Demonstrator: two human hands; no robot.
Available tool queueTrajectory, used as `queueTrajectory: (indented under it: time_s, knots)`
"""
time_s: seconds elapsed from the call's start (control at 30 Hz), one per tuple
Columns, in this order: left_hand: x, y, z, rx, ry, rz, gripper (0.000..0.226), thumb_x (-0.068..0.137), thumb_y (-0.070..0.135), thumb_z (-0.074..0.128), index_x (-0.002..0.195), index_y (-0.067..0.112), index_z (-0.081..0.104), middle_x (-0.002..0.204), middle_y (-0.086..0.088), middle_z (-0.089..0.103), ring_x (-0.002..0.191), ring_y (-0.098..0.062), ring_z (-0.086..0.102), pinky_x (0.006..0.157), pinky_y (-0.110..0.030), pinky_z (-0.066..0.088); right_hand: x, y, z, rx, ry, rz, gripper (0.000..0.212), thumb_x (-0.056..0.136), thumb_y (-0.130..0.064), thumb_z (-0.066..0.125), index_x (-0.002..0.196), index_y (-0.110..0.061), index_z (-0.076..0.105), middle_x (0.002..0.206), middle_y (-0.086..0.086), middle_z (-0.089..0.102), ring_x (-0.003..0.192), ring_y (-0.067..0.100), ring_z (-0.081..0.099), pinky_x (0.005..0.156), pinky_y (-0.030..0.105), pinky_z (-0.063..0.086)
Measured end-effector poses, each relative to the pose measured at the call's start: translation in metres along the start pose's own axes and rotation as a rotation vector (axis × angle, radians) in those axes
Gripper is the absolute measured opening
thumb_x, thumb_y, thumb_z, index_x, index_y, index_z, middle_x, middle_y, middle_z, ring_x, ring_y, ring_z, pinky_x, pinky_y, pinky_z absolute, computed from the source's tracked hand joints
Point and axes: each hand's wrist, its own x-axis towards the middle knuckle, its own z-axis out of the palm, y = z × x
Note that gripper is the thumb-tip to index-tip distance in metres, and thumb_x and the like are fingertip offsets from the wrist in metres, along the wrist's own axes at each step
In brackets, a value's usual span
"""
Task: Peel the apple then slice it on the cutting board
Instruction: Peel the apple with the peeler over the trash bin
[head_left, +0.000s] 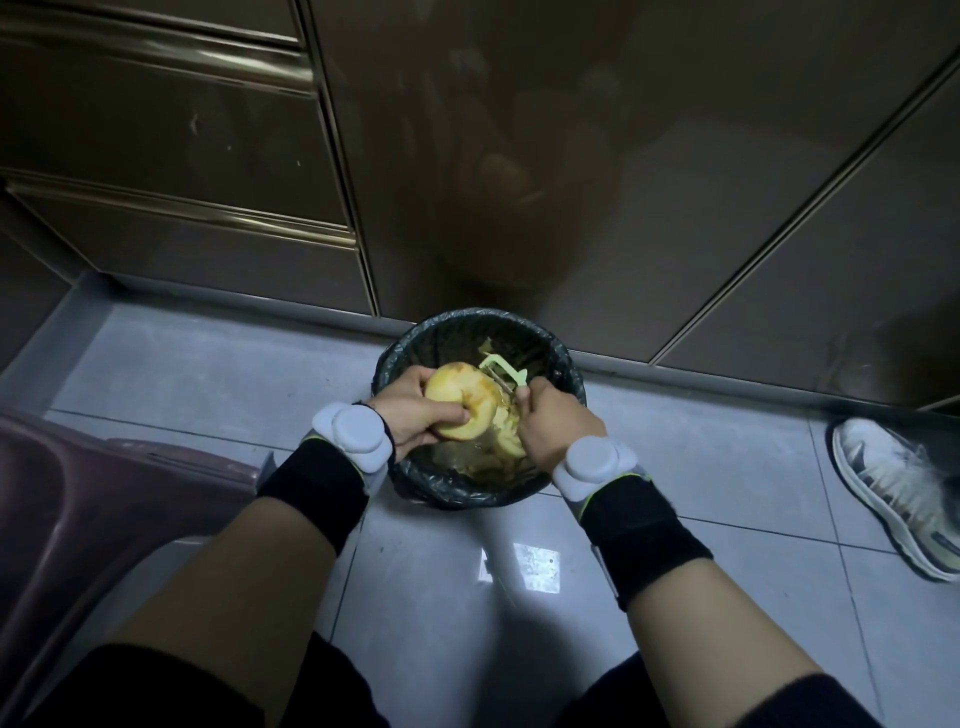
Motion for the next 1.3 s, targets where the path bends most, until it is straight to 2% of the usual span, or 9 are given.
queueTrajectory:
  time_s: [0.1, 0.23, 0.33, 0.43, 0.57, 0.8, 0.9, 1.0, 1.3]
  knots:
    - [0.000, 0.001, -0.001, -0.052, 0.014, -0.024, 0.045, 0.081, -0.007, 0.069, 0.117, 0.009, 0.047, 0.111, -0.009, 0.058, 0.103, -0.026, 0.062, 0.061, -0.033, 0.060, -0.004, -0.007, -0.006, 0.071, 0.066, -0.077, 0.036, 0.103, -0.042, 0.022, 0.105, -0.015, 0.046, 0.099, 0.012, 0.065, 0.089, 0.035, 0.060, 0.072, 0.038, 0.046]
    - [-0.003, 0.004, 0.001, -0.062, -0.025, -0.014, 0.024, 0.085, -0.004, 0.066, 0.102, 0.009, 0.054, 0.099, -0.009, 0.063, 0.086, -0.018, 0.065, 0.056, -0.028, 0.060, -0.014, -0.018, -0.011, 0.078, 0.091, -0.188, 0.030, 0.103, -0.042, 0.023, 0.096, -0.019, 0.041, 0.096, 0.012, 0.065, 0.088, 0.036, 0.060, 0.072, 0.041, 0.047]
    - [-0.002, 0.003, 0.001, -0.059, -0.017, -0.003, 0.046, 0.083, -0.003, 0.069, 0.123, 0.004, 0.048, 0.117, -0.014, 0.060, 0.101, -0.023, 0.064, 0.060, -0.030, 0.060, -0.016, -0.026, -0.008, -0.024, 0.134, -0.211, 0.033, 0.102, -0.041, 0.024, 0.105, -0.016, 0.045, 0.093, 0.012, 0.066, 0.084, 0.036, 0.062, 0.069, 0.040, 0.047]
    - [-0.005, 0.004, -0.001, -0.069, -0.021, 0.016, 0.045, 0.083, -0.005, 0.068, 0.120, 0.009, 0.046, 0.120, -0.011, 0.057, 0.112, -0.025, 0.060, 0.066, -0.033, 0.061, -0.009, -0.017, -0.009, -0.067, 0.131, -0.082, 0.033, 0.100, -0.039, 0.026, 0.110, -0.017, 0.048, 0.094, 0.009, 0.066, 0.082, 0.032, 0.061, 0.066, 0.035, 0.042]
    - [-0.011, 0.009, -0.002, -0.116, -0.125, 0.052, 0.038, 0.084, -0.008, 0.065, 0.109, 0.015, 0.049, 0.118, -0.007, 0.057, 0.107, -0.022, 0.061, 0.064, -0.030, 0.061, -0.001, 0.008, -0.004, -0.130, -0.211, 0.064, 0.026, 0.091, -0.033, 0.045, 0.109, -0.020, 0.060, 0.110, 0.007, 0.067, 0.082, 0.027, 0.056, 0.072, 0.029, 0.041]
    - [-0.003, 0.001, -0.003, 0.034, -0.090, 0.100, 0.060, 0.074, -0.015, 0.070, 0.117, 0.021, 0.049, 0.133, -0.010, 0.048, 0.118, -0.033, 0.055, 0.076, -0.050, 0.059, 0.000, 0.003, -0.004, -0.013, -0.045, 0.045, 0.035, 0.102, -0.040, 0.026, 0.111, -0.016, 0.049, 0.106, 0.011, 0.065, 0.094, 0.033, 0.060, 0.073, 0.036, 0.042]
    - [-0.003, 0.000, -0.006, 0.157, -0.046, 0.141, 0.075, 0.049, 0.004, 0.085, 0.112, 0.030, 0.051, 0.125, -0.008, 0.053, 0.115, -0.032, 0.056, 0.085, -0.057, 0.055, -0.003, 0.004, -0.008, 0.028, 0.008, -0.022, 0.028, 0.102, -0.040, 0.025, 0.100, -0.019, 0.043, 0.099, 0.011, 0.064, 0.091, 0.034, 0.060, 0.074, 0.037, 0.045]
    - [0.005, -0.005, -0.014, 0.341, 0.013, 0.157, 0.082, 0.029, 0.032, 0.082, 0.104, 0.036, 0.050, 0.117, -0.002, 0.058, 0.111, -0.027, 0.058, 0.095, -0.052, 0.051, -0.006, 0.002, -0.014, 0.053, 0.023, -0.131, 0.024, 0.102, -0.040, 0.026, 0.095, -0.023, 0.040, 0.094, 0.010, 0.063, 0.088, 0.035, 0.059, 0.074, 0.039, 0.047]
    - [0.010, -0.007, -0.020, 0.479, 0.004, 0.210, 0.069, 0.032, 0.033, 0.083, 0.093, 0.031, 0.053, 0.109, -0.009, 0.065, 0.103, -0.031, 0.064, 0.093, -0.052, 0.051, -0.017, -0.014, -0.015, -0.093, 0.048, -0.290, 0.025, 0.101, -0.037, 0.031, 0.112, -0.025, 0.050, 0.100, 0.007, 0.066, 0.092, 0.035, 0.060, 0.069, 0.037, 0.042]
